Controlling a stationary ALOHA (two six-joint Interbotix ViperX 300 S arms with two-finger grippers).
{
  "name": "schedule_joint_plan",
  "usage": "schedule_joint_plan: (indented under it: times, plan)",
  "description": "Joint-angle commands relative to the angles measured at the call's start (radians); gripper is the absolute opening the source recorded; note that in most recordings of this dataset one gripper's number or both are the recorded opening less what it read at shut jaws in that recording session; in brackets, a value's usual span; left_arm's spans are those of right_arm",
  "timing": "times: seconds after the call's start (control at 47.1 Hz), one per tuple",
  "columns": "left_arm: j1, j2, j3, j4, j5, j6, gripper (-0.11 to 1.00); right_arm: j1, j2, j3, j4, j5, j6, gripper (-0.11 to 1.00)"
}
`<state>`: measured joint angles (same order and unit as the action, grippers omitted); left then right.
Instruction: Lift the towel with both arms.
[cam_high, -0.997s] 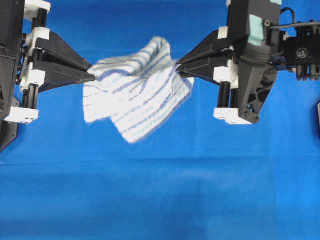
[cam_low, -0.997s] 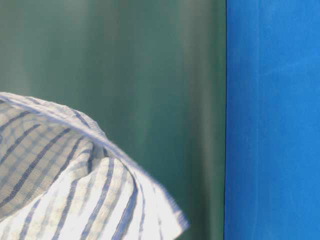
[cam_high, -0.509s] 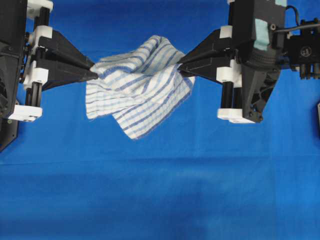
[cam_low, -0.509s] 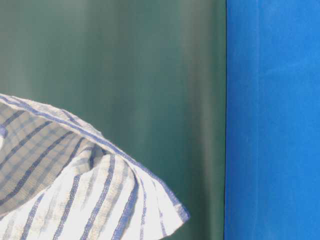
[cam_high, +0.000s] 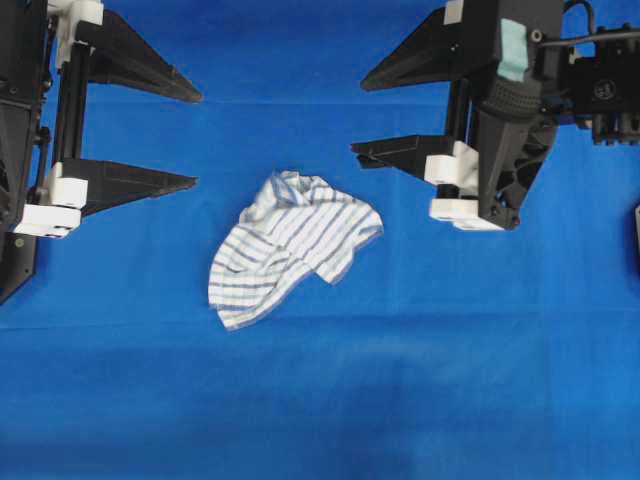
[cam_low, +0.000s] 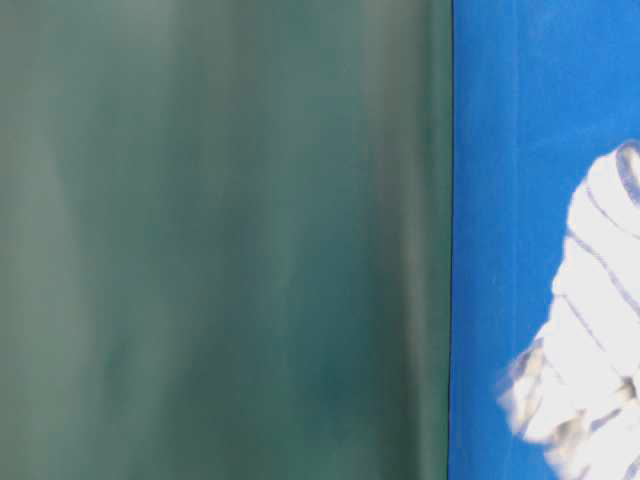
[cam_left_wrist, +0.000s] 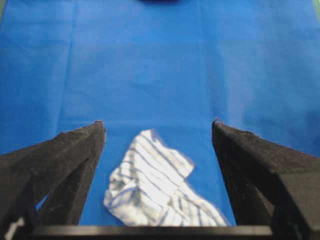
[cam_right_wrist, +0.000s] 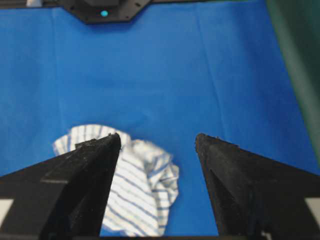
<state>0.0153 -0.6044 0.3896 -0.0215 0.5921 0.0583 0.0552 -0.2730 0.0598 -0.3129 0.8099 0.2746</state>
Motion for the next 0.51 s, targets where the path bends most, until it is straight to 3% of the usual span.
schedule_joint_plan:
  times: [0.0, 0.191, 0.488]
  plan:
    - [0.002, -0.005, 0.0, 0.003, -0.012, 0.0, 0.8, -0.002, -0.02, 0.002, -0.006, -0.003, 0.002, 0.64]
    - [-0.005, 0.017, 0.117, -0.003, -0.071, -0.006, 0.82, -0.002, -0.011, 0.115, -0.002, -0.058, 0.038, 0.64]
    - [-0.041, 0.114, 0.353, -0.005, -0.302, -0.026, 0.84, -0.002, 0.063, 0.359, -0.002, -0.293, 0.132, 0.64]
